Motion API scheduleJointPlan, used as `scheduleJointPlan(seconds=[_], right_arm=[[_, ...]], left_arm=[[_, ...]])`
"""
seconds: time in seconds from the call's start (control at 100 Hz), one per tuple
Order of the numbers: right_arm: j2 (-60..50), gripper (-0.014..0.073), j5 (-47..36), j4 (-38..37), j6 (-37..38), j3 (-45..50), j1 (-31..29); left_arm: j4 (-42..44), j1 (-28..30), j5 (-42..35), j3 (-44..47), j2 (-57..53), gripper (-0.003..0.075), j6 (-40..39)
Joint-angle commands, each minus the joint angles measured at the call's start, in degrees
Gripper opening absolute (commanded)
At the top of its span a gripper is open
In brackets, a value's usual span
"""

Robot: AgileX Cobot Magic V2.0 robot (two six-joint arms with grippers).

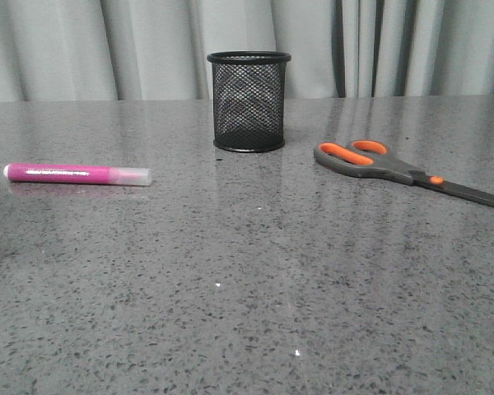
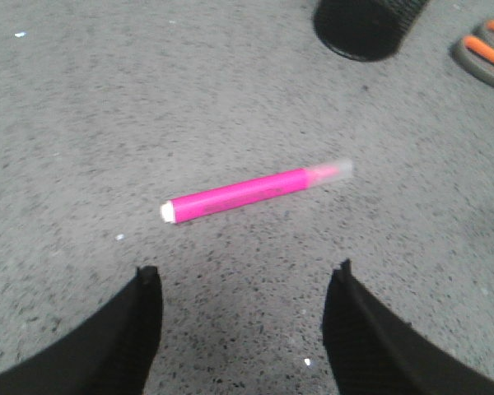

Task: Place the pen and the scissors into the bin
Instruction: 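Lower the left gripper and grasp the pink highlighter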

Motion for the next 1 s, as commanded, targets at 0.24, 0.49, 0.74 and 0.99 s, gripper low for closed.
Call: scheduleJointPlan(seconds=[0.24, 0.49, 0.74, 0.99], right_arm=[[-0.7, 0.0382, -2.5, 0.7, -0.7, -2.1, 0.1], [-0.7, 0.0381, -2.3, 0.7, -0.7, -2.1, 0.1], [-0.7, 0.0381, -2.0, 0.7, -0.9, -2.1, 0.1], [-0.7, 0.0381, -1.7, 0.7, -1.1, -2.1, 0.1]], left_arm=[[-3.8, -0.3, 12.0, -14.0, 13.1, 0.0386, 23.1], [-3.3, -4.1, 13.8, -20.7, 23.2, 0.0386, 48.6], [0.3, -8.5, 12.3, -24.8, 32.4, 0.0386, 52.9], [0.5, -9.4, 11.3, -27.3, 37.9, 0.0386, 53.0]])
